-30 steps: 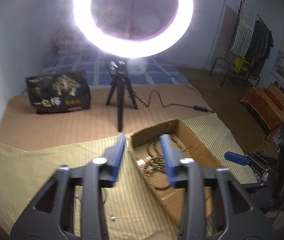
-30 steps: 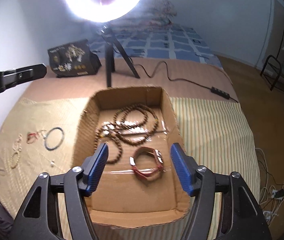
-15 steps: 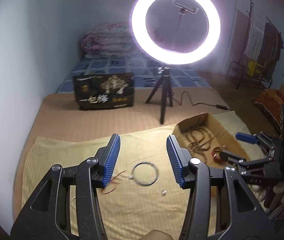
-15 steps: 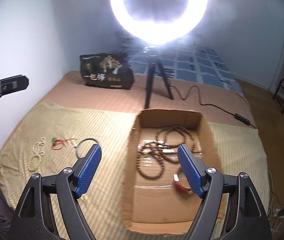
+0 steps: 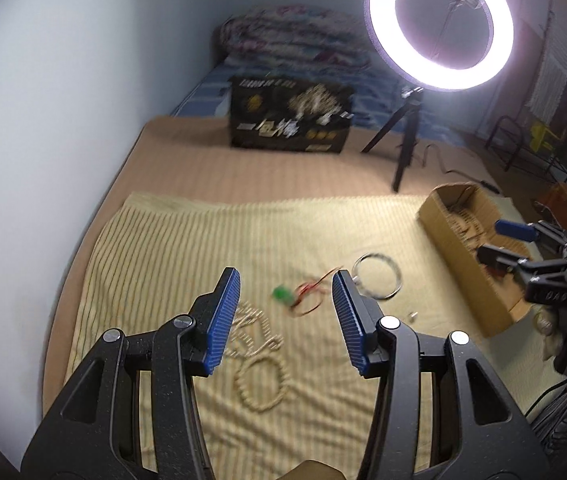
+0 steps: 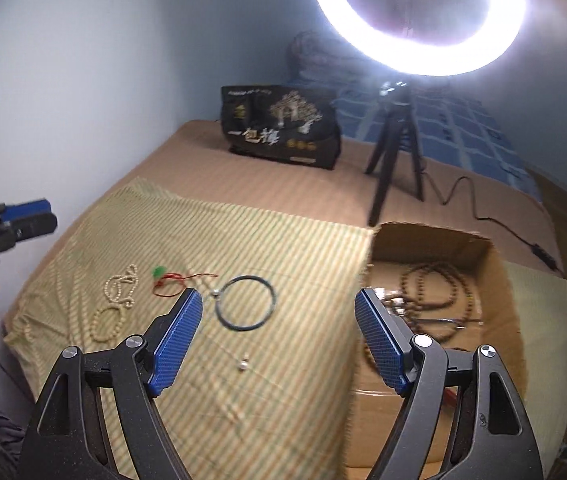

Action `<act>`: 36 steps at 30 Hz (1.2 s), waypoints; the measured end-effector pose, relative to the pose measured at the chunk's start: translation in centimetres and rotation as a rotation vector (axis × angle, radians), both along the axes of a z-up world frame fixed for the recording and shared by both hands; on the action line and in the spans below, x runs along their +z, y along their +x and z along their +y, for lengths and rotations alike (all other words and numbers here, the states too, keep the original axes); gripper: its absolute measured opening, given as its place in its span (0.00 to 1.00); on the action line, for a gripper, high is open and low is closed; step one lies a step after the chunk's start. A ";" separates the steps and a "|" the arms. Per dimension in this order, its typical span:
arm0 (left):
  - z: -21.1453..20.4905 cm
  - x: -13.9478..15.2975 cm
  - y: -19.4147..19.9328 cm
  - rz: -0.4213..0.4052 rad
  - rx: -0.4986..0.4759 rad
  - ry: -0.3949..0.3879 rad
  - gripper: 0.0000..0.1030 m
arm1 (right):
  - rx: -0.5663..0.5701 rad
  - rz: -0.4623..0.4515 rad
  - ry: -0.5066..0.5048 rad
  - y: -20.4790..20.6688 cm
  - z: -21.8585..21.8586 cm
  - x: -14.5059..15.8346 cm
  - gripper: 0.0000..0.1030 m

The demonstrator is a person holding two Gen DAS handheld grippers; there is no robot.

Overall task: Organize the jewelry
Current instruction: 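Grasp the blue bangle with the right gripper while the left gripper grasps the pearl necklace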

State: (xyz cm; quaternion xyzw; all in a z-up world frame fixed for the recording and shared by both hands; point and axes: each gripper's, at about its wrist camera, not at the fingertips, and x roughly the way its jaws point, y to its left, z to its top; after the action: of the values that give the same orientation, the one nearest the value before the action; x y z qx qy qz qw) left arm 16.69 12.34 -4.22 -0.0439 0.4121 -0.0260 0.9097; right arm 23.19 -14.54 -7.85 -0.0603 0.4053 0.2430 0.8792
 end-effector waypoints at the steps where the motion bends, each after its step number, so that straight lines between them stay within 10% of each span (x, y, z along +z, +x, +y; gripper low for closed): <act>1: 0.9 -0.8 0.0 0.020 0.016 -0.012 0.48 | 0.005 0.008 -0.002 0.1 0.4 -0.2 0.76; 16: 3.7 -9.7 2.5 0.252 0.060 -0.135 0.48 | 0.074 0.147 -0.082 3.8 4.5 -5.0 0.76; 36: 3.9 -14.5 5.8 0.352 0.072 -0.133 0.48 | 0.107 0.297 -0.110 6.7 6.7 -10.8 0.82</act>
State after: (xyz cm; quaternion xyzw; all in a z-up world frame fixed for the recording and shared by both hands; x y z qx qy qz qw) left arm 22.45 16.22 -18.72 -0.1226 0.5606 -0.0127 0.8189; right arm 29.90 -7.83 -18.66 -0.0933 0.5396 0.2735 0.7908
